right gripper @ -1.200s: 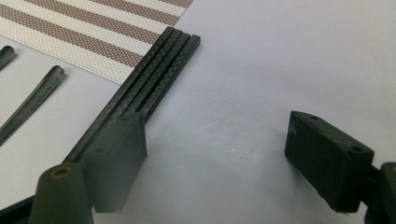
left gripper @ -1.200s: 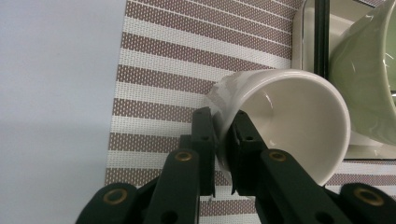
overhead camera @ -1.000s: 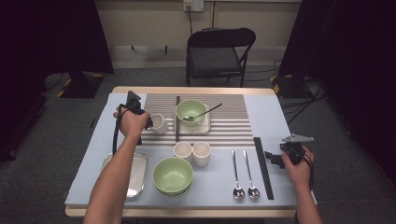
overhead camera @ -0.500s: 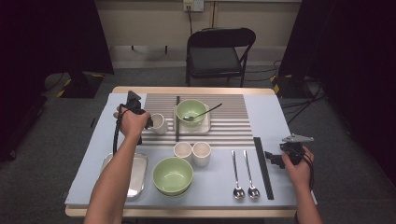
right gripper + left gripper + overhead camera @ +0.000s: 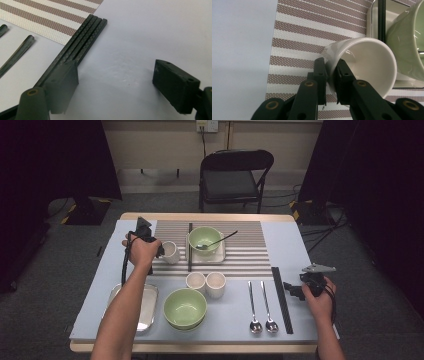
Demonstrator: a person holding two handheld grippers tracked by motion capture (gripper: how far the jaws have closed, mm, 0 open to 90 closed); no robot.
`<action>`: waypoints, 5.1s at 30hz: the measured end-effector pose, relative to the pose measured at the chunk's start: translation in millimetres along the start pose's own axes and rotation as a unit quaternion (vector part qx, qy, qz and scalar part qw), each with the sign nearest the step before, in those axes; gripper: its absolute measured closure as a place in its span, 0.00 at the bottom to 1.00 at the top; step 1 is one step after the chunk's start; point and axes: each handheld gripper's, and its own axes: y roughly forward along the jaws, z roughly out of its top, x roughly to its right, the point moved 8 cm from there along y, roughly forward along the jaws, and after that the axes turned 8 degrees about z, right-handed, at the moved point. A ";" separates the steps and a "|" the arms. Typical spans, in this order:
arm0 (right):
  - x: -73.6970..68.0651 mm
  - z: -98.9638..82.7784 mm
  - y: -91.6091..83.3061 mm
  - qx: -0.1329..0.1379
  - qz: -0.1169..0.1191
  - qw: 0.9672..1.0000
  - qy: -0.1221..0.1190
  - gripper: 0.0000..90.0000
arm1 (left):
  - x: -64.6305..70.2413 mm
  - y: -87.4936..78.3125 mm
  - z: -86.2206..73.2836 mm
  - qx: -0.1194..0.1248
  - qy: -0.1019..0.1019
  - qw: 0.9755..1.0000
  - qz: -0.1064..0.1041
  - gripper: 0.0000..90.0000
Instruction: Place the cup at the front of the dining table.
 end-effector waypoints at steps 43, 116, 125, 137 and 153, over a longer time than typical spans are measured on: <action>0.0 0.0 -0.1 0.000 0.000 1.000 -0.001 0.22 | 9.0 2.0 4.5 0.015 -0.001 1.000 -0.001 0.82; 0.1 0.0 0.1 0.000 0.000 1.000 -0.002 0.22 | 2.2 -19.0 5.5 0.061 0.027 0.997 -0.035 0.36; -0.1 -0.1 0.1 0.000 -0.001 1.000 -0.001 0.22 | 2.9 -25.9 2.8 0.064 0.037 0.996 -0.040 0.37; -0.1 -0.3 0.0 -0.001 -0.001 1.000 0.000 0.22 | 0.7 -35.1 0.2 0.069 0.049 0.996 -0.043 0.37; 0.1 -0.3 0.2 0.000 0.000 1.000 -0.001 0.22 | 0.2 -42.8 -7.3 0.069 0.055 0.995 -0.050 0.38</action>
